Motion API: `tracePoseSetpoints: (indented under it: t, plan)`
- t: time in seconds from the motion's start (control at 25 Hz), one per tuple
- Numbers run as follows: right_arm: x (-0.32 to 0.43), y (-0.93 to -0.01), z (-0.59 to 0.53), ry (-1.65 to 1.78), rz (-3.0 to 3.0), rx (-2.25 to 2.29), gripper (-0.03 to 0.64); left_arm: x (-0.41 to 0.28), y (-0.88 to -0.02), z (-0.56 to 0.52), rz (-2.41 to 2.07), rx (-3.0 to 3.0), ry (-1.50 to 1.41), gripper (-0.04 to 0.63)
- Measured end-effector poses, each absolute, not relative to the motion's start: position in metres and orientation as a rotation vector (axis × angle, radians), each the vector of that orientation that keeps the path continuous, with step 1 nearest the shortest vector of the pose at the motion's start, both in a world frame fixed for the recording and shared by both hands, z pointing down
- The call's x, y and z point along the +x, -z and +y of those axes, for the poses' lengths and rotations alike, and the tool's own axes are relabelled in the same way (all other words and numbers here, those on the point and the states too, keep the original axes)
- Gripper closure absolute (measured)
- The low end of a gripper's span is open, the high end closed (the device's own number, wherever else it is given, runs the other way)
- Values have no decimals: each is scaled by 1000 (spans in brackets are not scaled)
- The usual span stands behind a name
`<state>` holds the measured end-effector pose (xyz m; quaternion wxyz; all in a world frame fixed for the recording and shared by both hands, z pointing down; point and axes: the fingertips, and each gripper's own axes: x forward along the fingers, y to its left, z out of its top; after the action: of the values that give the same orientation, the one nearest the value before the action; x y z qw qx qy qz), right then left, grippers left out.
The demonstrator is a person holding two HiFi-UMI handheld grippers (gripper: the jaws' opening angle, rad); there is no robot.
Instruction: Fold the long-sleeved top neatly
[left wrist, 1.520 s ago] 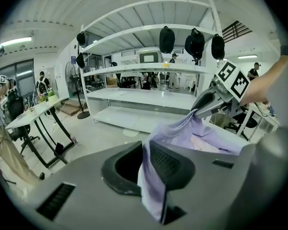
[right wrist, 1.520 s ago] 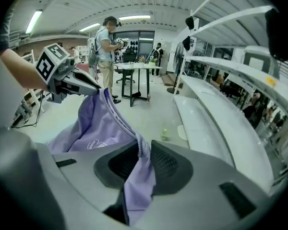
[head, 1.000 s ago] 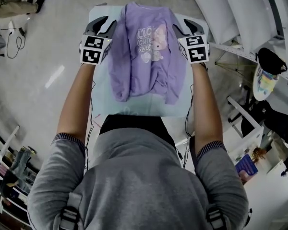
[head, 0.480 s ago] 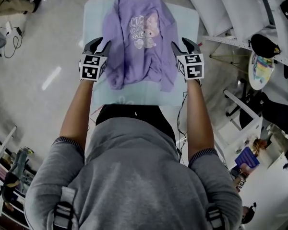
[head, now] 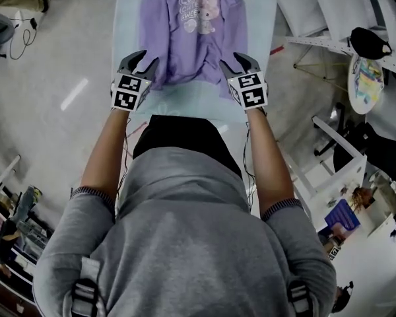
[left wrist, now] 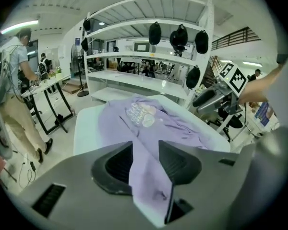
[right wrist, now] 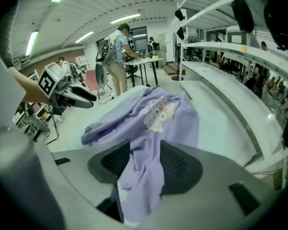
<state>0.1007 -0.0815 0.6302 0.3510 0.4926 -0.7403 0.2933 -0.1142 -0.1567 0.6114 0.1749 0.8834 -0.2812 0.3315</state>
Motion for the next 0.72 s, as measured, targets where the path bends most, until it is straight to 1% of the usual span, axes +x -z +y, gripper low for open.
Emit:
tracePoseSetpoints:
  t: [0.2,0.4,0.72]
  plan:
    - [65,-645,-43,-736,-1960,1155,413,-94,-613,-97,-694,2583,-988,405]
    - [43,-665,-18,-720,-1978,1074,414,-85,-634,-45,-617,2621,-1055,405]
    - [35,-698,-6,-662,-1944,1016,414,-63,-663,-23,-543,2677,-1120,400]
